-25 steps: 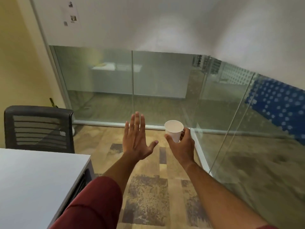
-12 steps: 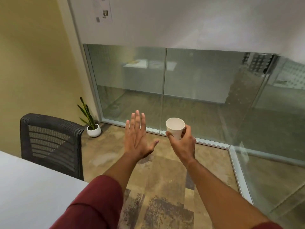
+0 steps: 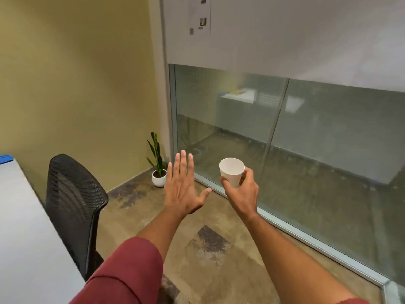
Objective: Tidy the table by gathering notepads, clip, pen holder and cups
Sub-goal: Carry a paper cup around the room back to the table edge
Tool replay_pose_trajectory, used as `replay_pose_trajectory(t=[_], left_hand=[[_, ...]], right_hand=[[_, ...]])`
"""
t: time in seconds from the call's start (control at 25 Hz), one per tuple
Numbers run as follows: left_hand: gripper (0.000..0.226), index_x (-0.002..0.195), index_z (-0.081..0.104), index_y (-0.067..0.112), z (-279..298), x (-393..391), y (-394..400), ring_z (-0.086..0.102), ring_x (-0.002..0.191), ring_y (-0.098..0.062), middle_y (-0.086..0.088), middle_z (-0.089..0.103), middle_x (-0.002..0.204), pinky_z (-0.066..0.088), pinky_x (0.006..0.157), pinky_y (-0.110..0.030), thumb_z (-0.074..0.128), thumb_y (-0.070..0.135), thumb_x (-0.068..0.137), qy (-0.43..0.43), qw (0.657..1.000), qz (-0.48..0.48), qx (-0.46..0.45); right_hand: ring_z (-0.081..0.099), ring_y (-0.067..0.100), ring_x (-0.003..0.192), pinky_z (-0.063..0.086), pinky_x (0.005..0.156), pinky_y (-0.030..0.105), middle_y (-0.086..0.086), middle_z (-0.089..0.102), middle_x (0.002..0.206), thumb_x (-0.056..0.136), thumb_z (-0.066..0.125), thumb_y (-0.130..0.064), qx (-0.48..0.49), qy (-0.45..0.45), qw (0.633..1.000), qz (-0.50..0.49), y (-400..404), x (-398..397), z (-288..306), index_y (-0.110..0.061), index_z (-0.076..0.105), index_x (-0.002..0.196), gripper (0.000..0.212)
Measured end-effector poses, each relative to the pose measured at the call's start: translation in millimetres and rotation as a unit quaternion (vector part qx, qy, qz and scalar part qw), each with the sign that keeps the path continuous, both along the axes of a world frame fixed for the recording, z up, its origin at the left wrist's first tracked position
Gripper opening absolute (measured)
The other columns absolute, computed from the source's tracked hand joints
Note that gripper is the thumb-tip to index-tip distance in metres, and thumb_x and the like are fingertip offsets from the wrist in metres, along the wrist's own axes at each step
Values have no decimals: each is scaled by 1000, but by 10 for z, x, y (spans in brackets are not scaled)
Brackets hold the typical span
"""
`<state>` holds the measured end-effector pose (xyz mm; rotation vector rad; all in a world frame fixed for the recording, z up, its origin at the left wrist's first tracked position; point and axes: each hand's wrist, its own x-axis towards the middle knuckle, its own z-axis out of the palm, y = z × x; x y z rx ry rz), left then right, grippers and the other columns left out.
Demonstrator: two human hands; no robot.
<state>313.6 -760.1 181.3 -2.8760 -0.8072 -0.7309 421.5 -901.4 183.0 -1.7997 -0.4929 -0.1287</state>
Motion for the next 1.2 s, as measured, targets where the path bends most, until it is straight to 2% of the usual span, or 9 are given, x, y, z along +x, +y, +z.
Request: replay_pose_trajectory(t=[0.28, 0.64, 0.88, 1.0, 1.2], left_hand=[[112, 152, -20, 7, -81, 787, 1054, -19, 150, -30, -16, -21, 161, 0, 124, -49, 22, 80, 78, 6, 996, 87, -1], [114, 153, -14, 7, -48, 1646, 2975, -19, 150, -29, -16, -20, 162, -1, 123, -49, 25, 81, 77, -15, 988, 151, -13], [113, 153, -17, 8, -83, 1705, 4018, -19, 150, -28, -15, -18, 162, -4, 123, -47, 26, 81, 77, -15, 976, 216, -19], [114, 152, -18, 8, -154, 1631, 4511, -20, 150, -28, -15, -18, 162, -4, 123, -47, 26, 81, 77, -3, 965, 261, -25], [112, 151, -22, 8, -261, 1572, 5382, -24, 148, -28, -15, -22, 161, -6, 123, -47, 21, 82, 78, 17, 937, 349, -22]], right_hand=[[63, 19, 102, 56, 86, 42, -1, 66, 112, 67, 81, -47, -3, 3, 996, 85, 1226, 1010, -90, -23, 48, 121, 68], [64, 17, 103, 56, 88, 40, -1, 67, 112, 66, 81, -47, 5, 6, 988, 155, 3303, 1997, -35, -24, 49, 119, 67], [63, 20, 105, 55, 90, 43, -4, 65, 110, 68, 83, -41, 4, 15, 975, 222, 4581, 2153, -12, -21, 50, 120, 65], [62, 24, 107, 52, 92, 46, 2, 67, 114, 69, 83, -43, -3, 15, 966, 257, 5230, 2156, -61, -20, 51, 121, 65], [61, 25, 106, 53, 88, 42, 3, 66, 115, 69, 82, -45, -4, 7, 943, 333, 6377, 2187, -160, -20, 50, 120, 65]])
